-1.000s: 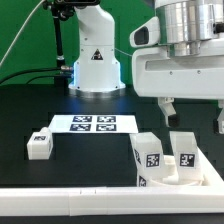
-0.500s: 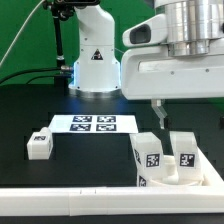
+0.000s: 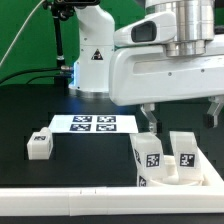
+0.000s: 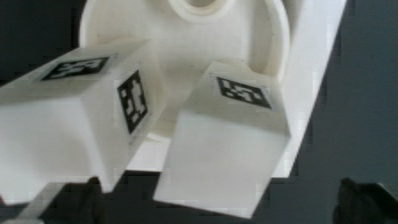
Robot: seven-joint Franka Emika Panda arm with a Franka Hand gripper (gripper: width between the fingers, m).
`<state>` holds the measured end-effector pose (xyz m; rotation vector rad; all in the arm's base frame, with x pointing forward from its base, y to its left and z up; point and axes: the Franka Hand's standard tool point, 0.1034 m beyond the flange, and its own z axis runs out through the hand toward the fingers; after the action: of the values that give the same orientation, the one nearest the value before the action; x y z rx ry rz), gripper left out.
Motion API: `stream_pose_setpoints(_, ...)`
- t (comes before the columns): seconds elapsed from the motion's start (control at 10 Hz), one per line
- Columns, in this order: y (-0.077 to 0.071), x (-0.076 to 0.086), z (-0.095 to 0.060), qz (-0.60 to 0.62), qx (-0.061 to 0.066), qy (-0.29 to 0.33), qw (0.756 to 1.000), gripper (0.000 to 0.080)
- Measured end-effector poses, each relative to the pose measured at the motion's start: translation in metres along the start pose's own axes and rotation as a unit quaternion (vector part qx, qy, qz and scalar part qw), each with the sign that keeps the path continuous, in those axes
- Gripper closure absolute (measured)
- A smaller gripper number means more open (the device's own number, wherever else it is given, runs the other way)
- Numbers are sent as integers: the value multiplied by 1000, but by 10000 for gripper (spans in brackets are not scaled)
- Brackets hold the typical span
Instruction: Assemble stool
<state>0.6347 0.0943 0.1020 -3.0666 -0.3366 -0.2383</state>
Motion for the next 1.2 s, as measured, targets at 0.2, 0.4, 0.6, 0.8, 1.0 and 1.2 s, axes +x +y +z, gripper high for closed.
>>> stream_pose_setpoints(0.2,2,0,0,-63,-9,-4,998,150)
stream_pose_setpoints(0.4,-23,5,6,-274,-20,-61,960,150)
stream_pose_setpoints(0.6,-35,6,13,-349,-17,-76,934,150)
stream_pose_setpoints(0.8,-26,5,12,-424,-22,-82,902,150)
stream_pose_setpoints(1.0,-21,5,14,-490,-22,-86,867,150)
stream_pose_setpoints(1.2,-15,9,18,-514,-29,-76,854,150)
